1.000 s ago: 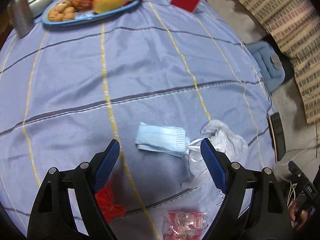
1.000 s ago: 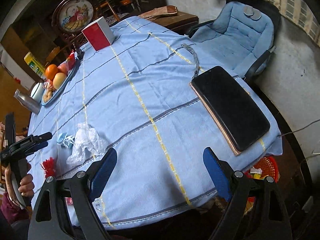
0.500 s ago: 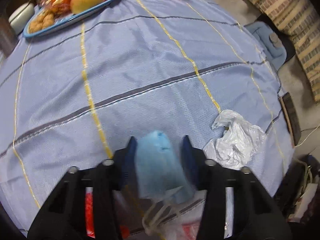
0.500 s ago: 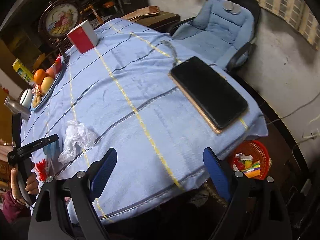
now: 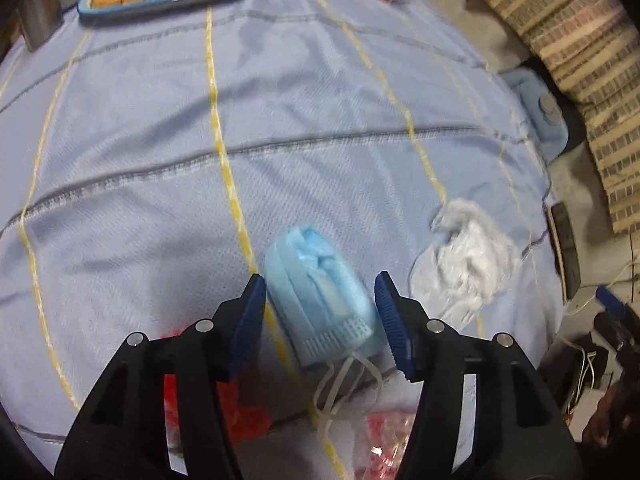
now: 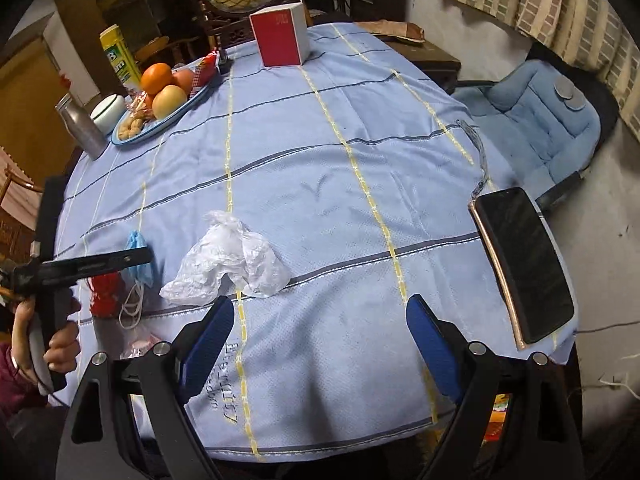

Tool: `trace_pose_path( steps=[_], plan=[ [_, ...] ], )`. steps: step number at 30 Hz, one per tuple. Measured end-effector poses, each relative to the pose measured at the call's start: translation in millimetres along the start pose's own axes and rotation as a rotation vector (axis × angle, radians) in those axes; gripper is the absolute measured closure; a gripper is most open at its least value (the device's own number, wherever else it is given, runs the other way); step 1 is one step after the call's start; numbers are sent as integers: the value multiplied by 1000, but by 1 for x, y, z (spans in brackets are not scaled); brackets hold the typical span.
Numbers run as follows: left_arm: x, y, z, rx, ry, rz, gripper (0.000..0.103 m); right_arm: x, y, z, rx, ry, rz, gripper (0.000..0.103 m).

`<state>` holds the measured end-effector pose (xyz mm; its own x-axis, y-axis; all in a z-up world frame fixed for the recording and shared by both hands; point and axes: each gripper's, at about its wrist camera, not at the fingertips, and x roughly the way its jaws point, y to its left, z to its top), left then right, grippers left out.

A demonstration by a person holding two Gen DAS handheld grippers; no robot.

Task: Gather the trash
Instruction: 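Grasp the blue face mask with the left gripper, then grasp the white plastic bag with the right gripper while left holds the mask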

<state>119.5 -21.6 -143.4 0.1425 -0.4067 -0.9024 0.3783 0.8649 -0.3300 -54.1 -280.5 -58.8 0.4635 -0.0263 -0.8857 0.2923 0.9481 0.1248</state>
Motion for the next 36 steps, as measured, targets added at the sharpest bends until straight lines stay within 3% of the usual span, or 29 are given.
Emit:
trace_pose_path(
  steps=[1,4,9,18,27,29,30,31,36],
  plan=[
    [0,-1,0,6,-4,-2,61,2,-2,-1,11,10,1,17],
    [-11,-4,-2,23,-39,-19,68,5,-6,-3,27,22,14,17],
    [-41,0,-7,18,-92,-29,68,22,9,4,-8,52,73,17],
    [-92,20,-33,-36,-155,34,68,77,56,37,-42,119,190,16],
    [-125,51,-59,-132,-193,101,68,121,89,35,-176,159,112,15],
    [-132,55,-63,-148,-212,102,68,120,94,30,-199,155,109,46],
    [-133,56,-64,-152,-216,101,68,117,94,30,-195,159,136,82],
    [-134,57,-64,-155,-218,100,68,112,94,30,-182,157,163,87],
    [-132,51,-55,-136,-230,64,68,63,88,44,-158,36,190,87]
  ],
)
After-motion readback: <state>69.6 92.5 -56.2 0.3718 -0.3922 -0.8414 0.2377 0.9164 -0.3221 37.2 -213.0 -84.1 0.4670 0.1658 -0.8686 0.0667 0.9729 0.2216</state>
